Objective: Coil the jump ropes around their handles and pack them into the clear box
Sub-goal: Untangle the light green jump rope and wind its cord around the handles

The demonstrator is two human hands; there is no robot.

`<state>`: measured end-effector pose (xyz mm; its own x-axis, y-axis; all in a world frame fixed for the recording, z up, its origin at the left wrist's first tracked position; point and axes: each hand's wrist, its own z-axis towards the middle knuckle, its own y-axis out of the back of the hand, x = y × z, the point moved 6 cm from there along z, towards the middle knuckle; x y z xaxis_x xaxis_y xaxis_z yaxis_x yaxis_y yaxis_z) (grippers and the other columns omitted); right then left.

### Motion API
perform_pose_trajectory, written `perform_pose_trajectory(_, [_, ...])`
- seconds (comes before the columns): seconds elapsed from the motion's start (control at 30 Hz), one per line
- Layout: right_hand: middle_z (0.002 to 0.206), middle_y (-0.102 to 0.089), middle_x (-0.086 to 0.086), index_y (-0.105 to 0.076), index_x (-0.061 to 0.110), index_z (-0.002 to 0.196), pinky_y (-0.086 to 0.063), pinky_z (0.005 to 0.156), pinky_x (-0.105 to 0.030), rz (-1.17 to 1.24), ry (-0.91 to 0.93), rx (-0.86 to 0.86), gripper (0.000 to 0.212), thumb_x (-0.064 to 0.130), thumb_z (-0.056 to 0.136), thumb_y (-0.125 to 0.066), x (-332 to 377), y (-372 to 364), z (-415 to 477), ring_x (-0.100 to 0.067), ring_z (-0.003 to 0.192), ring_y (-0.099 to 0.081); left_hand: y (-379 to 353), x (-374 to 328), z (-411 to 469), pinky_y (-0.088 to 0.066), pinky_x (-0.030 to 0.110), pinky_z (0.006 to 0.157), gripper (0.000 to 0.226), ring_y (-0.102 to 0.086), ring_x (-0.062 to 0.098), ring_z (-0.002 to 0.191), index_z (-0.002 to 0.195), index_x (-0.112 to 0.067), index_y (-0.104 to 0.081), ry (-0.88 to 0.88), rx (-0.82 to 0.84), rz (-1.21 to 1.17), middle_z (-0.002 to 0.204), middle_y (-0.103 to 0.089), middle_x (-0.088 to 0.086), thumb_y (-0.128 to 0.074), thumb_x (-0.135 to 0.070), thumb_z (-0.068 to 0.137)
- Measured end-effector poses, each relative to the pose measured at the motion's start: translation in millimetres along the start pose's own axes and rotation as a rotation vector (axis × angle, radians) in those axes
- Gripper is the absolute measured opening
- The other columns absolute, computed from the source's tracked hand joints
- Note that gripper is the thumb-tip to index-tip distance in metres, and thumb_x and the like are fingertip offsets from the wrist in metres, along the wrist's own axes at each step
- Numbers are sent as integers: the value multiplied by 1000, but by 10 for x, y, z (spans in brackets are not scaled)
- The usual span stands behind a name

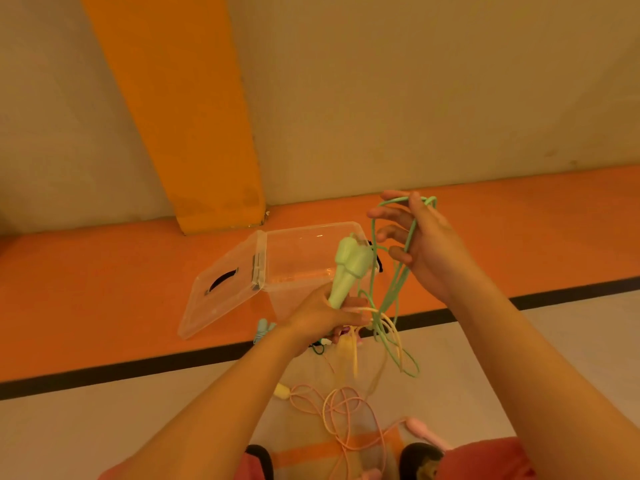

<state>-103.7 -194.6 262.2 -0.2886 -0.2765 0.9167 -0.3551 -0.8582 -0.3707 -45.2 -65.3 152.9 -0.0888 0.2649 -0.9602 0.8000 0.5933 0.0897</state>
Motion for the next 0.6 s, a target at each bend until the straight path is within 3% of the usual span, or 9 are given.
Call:
perform_pose_trajectory(0.07, [87,-70,-2,-58,16,103,-22,38,-18,-4,9,-7,33,35,101,-31,13,10,9,-11,58,-58,-75,8,24,-39,21,40,33,-42,6,41,86,-16,-47,4,10,57,61,-59,-5,-76,-3,77])
perform_pose_trajectory(0.13, [86,-70,-2,-58,16,103,-22,37,-18,-8,13,-29,33,34,102,-31,8,45,26,-11,57,-58,-99,17,59,-38,21,39,34,-40,6,36,80,-14,-41,11,-17,112,52,-51,-6,-74,-6,80])
perform_pose_trajectory(0.27, [87,-71,-3,-60,17,101,-21,36,-17,-175,-9,-79,34,37,101,-32,-40,161,55,-12,56,-57,-9,-16,94,-37,22,40,22,-38,9,37,82,-13,-44,20,-98,93,62,-51,4,-65,-10,88])
perform_pose_trajectory(0.5, [84,-71,-3,-62,16,94,-24,36,-17,-236,-49,-216,33,36,101,-36,-196,397,80,-11,51,-55,256,-237,81,-28,17,36,20,-35,6,39,81,-15,-45,-41,-200,-439,66,-50,3,-56,-2,92])
perform_pose_trajectory(0.6, [79,-69,-5,-63,12,92,-25,34,-16,-369,-73,-261,35,32,102,-36,-265,475,96,-9,45,-53,405,-315,74,-24,15,36,20,-34,5,38,80,-16,-45,-83,-218,-645,66,-50,2,-54,-3,92])
